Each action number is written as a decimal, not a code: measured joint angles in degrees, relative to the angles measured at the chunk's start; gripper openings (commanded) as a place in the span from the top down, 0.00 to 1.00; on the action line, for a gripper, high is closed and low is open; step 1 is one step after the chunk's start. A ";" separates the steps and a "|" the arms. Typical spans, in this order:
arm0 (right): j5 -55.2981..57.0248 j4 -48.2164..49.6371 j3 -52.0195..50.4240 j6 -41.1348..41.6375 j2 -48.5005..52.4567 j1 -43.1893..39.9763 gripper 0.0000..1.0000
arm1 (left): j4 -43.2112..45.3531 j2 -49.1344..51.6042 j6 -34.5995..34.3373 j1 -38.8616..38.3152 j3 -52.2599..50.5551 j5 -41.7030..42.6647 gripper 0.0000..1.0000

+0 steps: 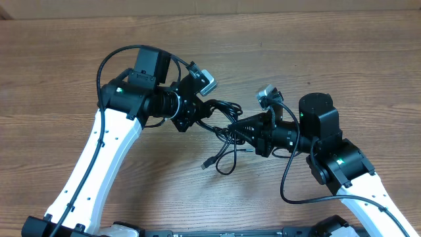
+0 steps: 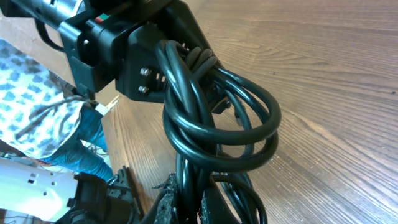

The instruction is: Untangle cables

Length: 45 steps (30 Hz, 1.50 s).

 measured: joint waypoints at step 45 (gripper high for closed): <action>-5.20 -0.39 0.00 0.28 -0.02 0.26 0.96 | 3.04 0.00 -3.50 1.38 0.00 0.55 0.96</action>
